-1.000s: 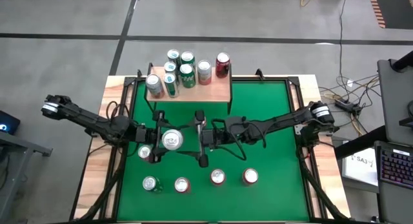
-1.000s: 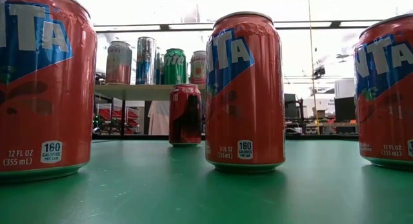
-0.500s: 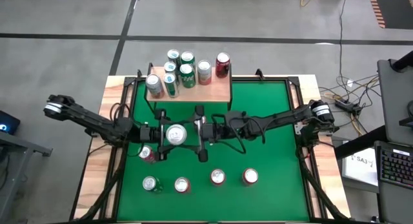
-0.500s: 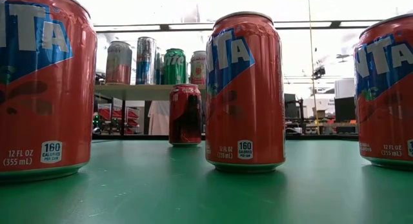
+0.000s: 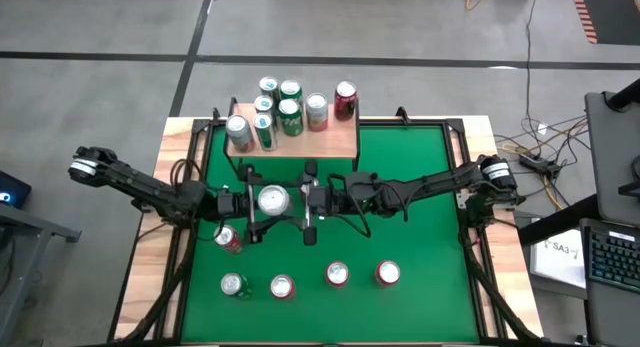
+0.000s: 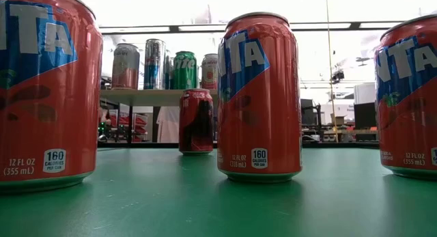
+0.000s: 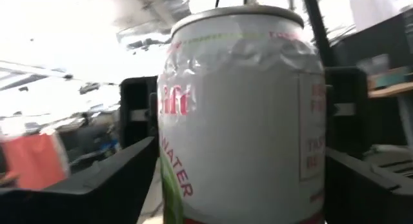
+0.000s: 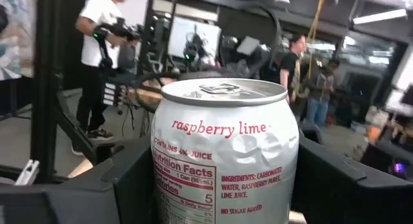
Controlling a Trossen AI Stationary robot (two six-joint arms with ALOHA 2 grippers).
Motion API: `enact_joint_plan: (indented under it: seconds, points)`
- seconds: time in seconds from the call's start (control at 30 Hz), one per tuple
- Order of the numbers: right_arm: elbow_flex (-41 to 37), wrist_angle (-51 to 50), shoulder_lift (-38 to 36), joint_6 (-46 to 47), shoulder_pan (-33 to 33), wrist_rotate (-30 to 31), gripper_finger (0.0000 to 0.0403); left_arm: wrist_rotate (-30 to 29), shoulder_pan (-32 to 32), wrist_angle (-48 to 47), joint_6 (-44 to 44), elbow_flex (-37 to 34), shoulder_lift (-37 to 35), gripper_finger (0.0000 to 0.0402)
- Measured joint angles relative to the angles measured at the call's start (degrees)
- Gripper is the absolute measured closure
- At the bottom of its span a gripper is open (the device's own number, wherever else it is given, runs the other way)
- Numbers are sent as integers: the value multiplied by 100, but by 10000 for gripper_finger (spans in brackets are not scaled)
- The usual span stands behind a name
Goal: Place canned beverage on shelf
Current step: Put the white and red can on the shelf
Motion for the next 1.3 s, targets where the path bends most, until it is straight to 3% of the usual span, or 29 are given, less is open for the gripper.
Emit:
enact_joint_plan:
  seconds: [0.33, 0.57, 0.77, 1.07, 1.3]
  points:
    - [-16, -443, -635, 81, 26, 1348, 125, -1180, 1, -35, 577, 19, -35, 42]
    - [-35, -842, -1039, 92, 24, 2949, 125, -2200, 2, -39, 1206, 15, -121, 42]
    - [-195, -950, -1063, 433, -5, 4149, 125, -2389, 2, -94, 1920, 188, -405, 46]
    - [-858, -987, -1034, 1990, -426, 5085, 125, -2783, 0, -1693, 2607, 662, -1209, 70]
    - [-1379, -631, -723, 2982, -866, 5114, 125, -2801, 0, -2349, 2404, 455, -1803, 81]
